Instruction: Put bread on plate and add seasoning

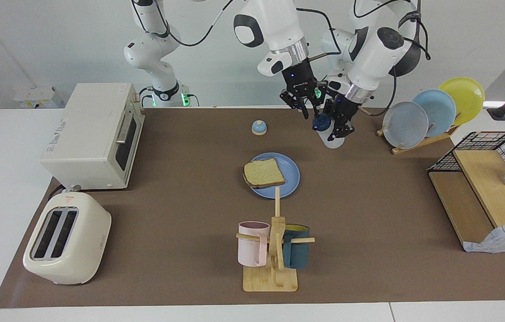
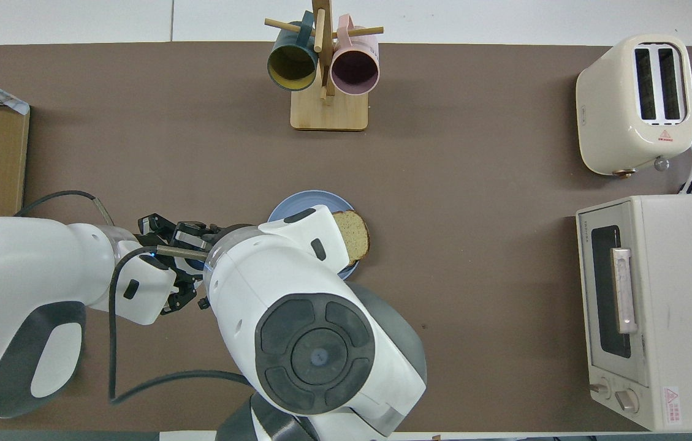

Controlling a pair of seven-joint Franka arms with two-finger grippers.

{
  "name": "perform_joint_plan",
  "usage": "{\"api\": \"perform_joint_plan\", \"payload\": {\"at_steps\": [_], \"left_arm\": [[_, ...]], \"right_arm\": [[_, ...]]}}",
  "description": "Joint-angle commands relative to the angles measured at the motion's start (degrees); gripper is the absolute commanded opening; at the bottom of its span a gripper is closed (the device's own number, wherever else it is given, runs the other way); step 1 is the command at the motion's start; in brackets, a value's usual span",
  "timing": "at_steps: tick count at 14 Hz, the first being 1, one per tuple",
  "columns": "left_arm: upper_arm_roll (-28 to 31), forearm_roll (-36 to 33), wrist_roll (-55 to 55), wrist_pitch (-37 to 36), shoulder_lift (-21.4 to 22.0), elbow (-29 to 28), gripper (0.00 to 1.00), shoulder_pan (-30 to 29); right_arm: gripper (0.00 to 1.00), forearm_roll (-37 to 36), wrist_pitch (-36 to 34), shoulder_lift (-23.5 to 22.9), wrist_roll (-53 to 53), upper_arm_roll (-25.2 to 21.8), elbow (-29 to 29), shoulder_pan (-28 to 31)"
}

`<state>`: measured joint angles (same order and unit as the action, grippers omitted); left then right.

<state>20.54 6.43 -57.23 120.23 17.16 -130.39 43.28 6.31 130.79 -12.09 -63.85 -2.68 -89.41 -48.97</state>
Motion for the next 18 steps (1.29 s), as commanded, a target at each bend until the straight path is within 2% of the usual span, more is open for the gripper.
{"api": "perform_joint_plan", "payload": {"at_steps": [1, 5, 11, 13, 15, 18], "left_arm": [[0.5, 0.8, 0.9, 1.4, 1.7, -1.5, 0.0, 1.1], [0.5, 0.8, 1.1, 1.5, 1.7, -1.5, 0.0, 1.1], [0.5, 1.5, 1.2, 1.6, 1.7, -1.5, 0.0, 1.4], [0.5, 1.5, 1.2, 1.6, 1.7, -1.4, 0.0, 1.4], [0.5, 1.5, 1.2, 1.6, 1.7, -1.4, 0.0, 1.4], [0.5, 1.5, 1.4, 1.6, 1.7, -1.4, 0.0, 1.4]], "right_arm": [[0.31, -0.9, 0.2, -0.8, -1.5, 0.4, 1.8, 0.3], [0.27, -1.1, 0.1, -0.9, -1.5, 0.4, 1.7, 0.2], [0.27, -1.3, -0.1, -1.0, -1.5, 0.4, 1.2, -0.2], [0.18, -1.3, -0.1, -1.0, -1.4, 0.4, 1.3, -0.1], [0.02, -1.1, -0.2, -1.0, -1.5, 0.4, 1.5, 0.0], [0.0, -0.1, 1.8, -1.0, -2.0, 0.5, 1.5, 0.5]]}}
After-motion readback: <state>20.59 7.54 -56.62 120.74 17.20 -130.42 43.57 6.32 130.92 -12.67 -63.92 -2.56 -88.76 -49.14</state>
